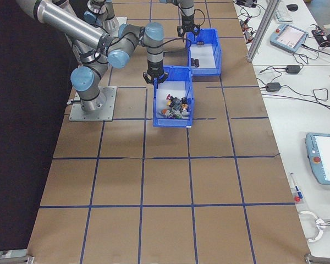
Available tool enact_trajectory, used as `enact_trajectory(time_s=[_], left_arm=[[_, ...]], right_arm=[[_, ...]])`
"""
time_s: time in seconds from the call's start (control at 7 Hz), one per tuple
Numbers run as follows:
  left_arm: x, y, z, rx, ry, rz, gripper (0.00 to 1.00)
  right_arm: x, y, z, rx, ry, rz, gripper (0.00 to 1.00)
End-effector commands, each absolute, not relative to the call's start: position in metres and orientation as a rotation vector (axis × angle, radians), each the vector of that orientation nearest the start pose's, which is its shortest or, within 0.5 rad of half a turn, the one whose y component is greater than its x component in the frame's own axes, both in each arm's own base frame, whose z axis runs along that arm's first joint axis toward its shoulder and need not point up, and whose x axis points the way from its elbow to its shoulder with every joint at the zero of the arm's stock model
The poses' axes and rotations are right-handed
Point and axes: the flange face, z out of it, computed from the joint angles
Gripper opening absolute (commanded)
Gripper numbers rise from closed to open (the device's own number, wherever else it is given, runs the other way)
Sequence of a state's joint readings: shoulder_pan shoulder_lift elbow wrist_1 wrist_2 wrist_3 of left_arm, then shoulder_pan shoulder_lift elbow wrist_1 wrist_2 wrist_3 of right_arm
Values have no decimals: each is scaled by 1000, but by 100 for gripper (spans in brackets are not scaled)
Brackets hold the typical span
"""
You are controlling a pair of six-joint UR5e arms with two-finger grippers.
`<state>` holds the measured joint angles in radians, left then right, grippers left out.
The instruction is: Place battery box in front
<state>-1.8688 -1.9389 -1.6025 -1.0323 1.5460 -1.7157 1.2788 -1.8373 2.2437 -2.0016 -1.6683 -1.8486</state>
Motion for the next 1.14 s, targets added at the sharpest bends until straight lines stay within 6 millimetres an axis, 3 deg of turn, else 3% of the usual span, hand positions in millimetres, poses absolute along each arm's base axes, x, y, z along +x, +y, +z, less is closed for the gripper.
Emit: enact_trajectory(time_s=[0.0, 0.29, 0.43, 0.57, 0.71, 1.0], left_arm=[[-257, -562, 392, -1709, 2693, -26, 99], [-191, -556, 435, -1172, 2949, -18, 99], [-168, -548, 456, -930, 3044, -74, 99], [-156, -539, 477, -486, 3139, -144, 99], [-146, -535, 489, -181, 3163, -179, 99], [-141, -531, 489, 201, 3151, -131, 100]], right_arm=[[69, -353, 310, -2238, 2294, 121, 0], [123, -338, 310, -2222, 2331, 107, 0], [149, -327, 309, -2247, 2318, 108, 0], [177, -314, 308, -2260, 2310, 103, 0], [197, -303, 308, -2262, 2315, 92, 0], [226, -298, 310, -2263, 2343, 17, 0]])
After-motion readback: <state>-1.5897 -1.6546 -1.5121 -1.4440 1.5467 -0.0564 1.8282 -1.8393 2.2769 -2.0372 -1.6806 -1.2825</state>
